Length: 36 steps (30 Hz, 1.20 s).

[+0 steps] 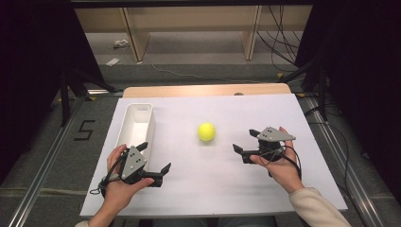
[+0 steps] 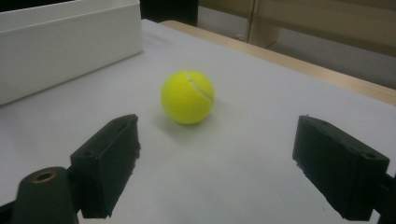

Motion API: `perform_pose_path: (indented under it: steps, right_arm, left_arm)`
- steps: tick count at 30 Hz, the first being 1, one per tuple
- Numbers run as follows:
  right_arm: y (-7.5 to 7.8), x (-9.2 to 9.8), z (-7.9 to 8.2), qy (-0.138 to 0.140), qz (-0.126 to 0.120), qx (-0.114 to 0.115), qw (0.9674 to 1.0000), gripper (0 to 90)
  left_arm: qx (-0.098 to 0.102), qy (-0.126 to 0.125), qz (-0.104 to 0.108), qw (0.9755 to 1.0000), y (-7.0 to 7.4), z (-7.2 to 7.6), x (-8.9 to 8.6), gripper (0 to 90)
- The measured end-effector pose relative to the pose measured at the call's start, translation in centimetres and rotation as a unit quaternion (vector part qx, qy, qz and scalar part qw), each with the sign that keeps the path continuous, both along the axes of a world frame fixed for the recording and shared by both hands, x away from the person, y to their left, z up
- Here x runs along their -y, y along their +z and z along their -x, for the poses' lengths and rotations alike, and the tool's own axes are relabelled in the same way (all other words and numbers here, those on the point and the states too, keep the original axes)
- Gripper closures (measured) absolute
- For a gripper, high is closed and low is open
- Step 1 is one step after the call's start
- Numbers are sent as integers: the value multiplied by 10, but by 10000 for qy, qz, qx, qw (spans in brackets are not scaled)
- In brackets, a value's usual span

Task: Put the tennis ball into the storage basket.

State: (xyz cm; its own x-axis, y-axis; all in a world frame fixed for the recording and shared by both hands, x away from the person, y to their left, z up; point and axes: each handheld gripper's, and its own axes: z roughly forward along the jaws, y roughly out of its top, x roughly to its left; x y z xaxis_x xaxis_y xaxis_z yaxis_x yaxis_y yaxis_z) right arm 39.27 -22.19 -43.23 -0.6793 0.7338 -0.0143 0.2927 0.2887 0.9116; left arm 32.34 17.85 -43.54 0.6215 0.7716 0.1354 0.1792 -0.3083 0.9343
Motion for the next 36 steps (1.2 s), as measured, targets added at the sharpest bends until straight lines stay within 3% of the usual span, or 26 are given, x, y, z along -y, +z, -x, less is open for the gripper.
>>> perform_pose_path:
  steps: [36]
  right_arm:
    - [-6,-34,-27,95,104,-75,9999,155]
  left_arm:
    - [2,-9,10,10000,0,0,0,0]
